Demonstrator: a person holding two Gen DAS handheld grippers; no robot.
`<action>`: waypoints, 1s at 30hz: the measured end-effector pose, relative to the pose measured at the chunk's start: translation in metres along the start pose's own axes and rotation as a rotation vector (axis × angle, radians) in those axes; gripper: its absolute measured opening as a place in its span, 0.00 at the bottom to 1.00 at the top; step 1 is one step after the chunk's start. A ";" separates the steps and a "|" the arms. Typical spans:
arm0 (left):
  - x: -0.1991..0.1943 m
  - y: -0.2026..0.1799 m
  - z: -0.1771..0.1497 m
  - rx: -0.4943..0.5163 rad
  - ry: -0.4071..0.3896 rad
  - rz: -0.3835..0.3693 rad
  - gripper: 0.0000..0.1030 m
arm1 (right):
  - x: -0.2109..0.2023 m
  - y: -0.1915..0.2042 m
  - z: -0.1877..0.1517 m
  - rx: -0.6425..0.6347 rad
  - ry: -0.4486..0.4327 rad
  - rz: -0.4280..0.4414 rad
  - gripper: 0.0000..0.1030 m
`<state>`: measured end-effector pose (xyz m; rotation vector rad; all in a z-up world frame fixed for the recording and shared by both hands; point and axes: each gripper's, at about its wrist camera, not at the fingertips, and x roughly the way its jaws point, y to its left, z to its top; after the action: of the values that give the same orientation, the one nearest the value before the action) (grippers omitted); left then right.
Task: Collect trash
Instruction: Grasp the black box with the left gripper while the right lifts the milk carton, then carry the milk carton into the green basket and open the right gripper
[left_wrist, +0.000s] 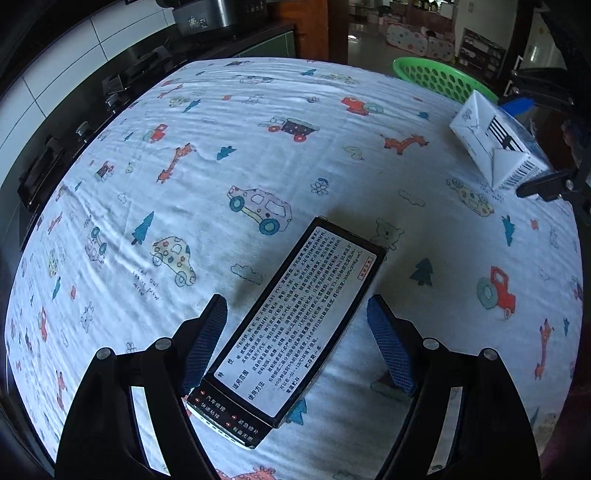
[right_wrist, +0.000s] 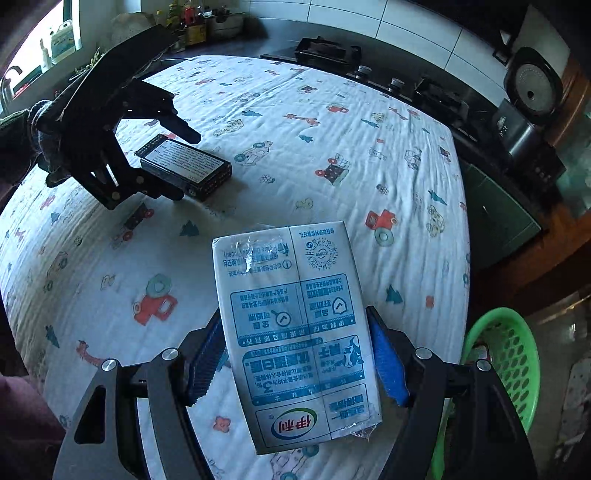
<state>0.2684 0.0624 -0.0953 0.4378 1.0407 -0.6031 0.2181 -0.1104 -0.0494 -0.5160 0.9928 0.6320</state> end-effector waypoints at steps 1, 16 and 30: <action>-0.001 0.000 0.000 -0.008 -0.002 -0.005 0.70 | -0.002 0.002 -0.004 0.020 0.001 -0.002 0.68; -0.013 -0.026 -0.010 -0.099 -0.017 0.099 0.47 | -0.022 0.011 -0.040 0.180 -0.041 -0.031 0.68; -0.057 -0.093 0.020 -0.165 -0.189 0.088 0.45 | -0.059 -0.019 -0.077 0.311 -0.117 -0.118 0.68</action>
<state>0.2005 -0.0057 -0.0408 0.2745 0.8777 -0.4661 0.1617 -0.1892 -0.0299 -0.2570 0.9218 0.3880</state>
